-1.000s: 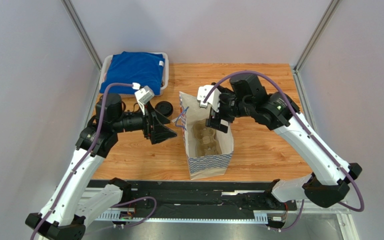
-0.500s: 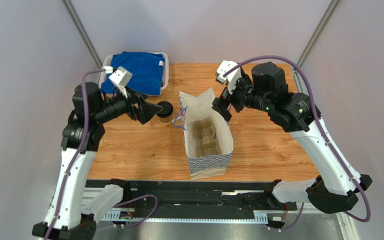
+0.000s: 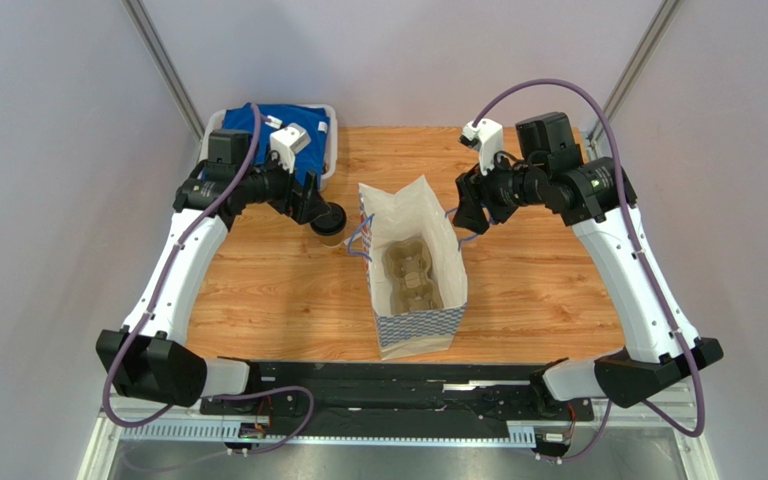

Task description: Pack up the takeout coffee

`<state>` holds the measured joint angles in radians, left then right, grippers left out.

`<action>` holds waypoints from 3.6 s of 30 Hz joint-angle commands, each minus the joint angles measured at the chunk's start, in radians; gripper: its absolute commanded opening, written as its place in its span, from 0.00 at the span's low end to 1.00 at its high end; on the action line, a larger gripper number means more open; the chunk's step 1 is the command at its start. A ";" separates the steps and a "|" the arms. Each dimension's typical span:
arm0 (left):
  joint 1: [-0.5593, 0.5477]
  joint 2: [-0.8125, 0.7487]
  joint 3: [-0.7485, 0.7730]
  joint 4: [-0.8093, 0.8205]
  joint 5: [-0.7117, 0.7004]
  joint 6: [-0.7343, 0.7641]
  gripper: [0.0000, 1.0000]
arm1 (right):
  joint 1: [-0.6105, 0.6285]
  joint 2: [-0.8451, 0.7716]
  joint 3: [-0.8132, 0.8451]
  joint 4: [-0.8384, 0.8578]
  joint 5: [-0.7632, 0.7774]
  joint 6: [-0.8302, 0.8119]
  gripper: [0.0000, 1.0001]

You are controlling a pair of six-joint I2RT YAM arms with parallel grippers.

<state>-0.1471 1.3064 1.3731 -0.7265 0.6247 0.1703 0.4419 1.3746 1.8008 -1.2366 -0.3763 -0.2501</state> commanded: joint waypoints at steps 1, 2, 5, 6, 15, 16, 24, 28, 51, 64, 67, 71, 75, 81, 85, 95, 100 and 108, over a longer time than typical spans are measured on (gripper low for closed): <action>0.006 0.051 -0.006 0.053 0.058 0.075 0.98 | -0.011 0.017 -0.003 -0.072 -0.159 0.031 0.66; 0.004 0.059 -0.009 0.061 0.056 0.075 0.98 | -0.011 0.029 -0.011 -0.073 -0.156 0.031 0.66; 0.004 0.076 -0.028 0.096 0.049 0.072 0.98 | -0.011 0.056 -0.032 -0.077 -0.130 0.023 0.64; 0.004 0.080 -0.035 0.110 0.049 0.084 0.97 | -0.012 0.064 -0.035 -0.080 -0.125 0.014 0.61; -0.012 0.223 0.015 0.087 0.009 0.299 0.97 | -0.011 0.076 -0.018 -0.109 -0.104 -0.021 0.00; -0.019 0.258 0.035 0.087 -0.022 0.314 0.97 | -0.011 0.076 -0.017 -0.113 -0.117 -0.021 0.00; -0.046 0.392 0.126 0.055 -0.117 0.451 0.99 | -0.011 0.060 -0.021 -0.109 -0.141 -0.006 0.00; -0.071 0.435 0.150 0.007 -0.125 0.498 0.99 | -0.009 0.060 -0.027 -0.106 -0.138 -0.005 0.00; -0.092 0.547 0.187 -0.090 -0.109 0.597 0.95 | -0.011 0.072 -0.012 -0.119 -0.157 -0.011 0.00; -0.097 0.516 0.130 -0.105 -0.108 0.600 0.65 | -0.011 0.000 -0.089 -0.176 -0.210 -0.008 0.00; -0.097 0.507 0.119 -0.106 -0.105 0.597 0.65 | -0.011 0.007 -0.090 -0.172 -0.187 0.017 0.25; -0.097 0.510 0.119 -0.111 -0.108 0.594 0.65 | -0.009 0.061 -0.026 -0.179 -0.162 0.046 0.48; -0.097 0.508 0.123 -0.114 -0.100 0.591 0.65 | -0.009 0.101 0.022 -0.208 -0.197 0.046 0.46; -0.097 0.487 0.109 -0.117 -0.086 0.594 0.59 | -0.009 0.095 -0.021 -0.219 -0.202 0.020 0.43; -0.097 0.473 0.086 -0.116 -0.080 0.603 0.55 | -0.011 0.112 -0.040 -0.219 -0.174 0.020 0.47; -0.097 0.459 0.057 -0.106 -0.086 0.601 0.49 | -0.011 0.135 -0.075 -0.216 -0.138 0.002 0.30; -0.088 0.423 0.041 -0.113 -0.072 0.598 0.41 | -0.009 0.129 -0.067 -0.215 -0.139 -0.006 0.03; -0.062 0.370 0.023 -0.133 -0.049 0.592 0.31 | -0.008 0.109 -0.075 -0.193 -0.173 0.023 0.00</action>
<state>-0.2237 1.7409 1.4014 -0.8375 0.5259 0.7536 0.4305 1.5085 1.7275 -1.3518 -0.5266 -0.2401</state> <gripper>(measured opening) 0.857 0.022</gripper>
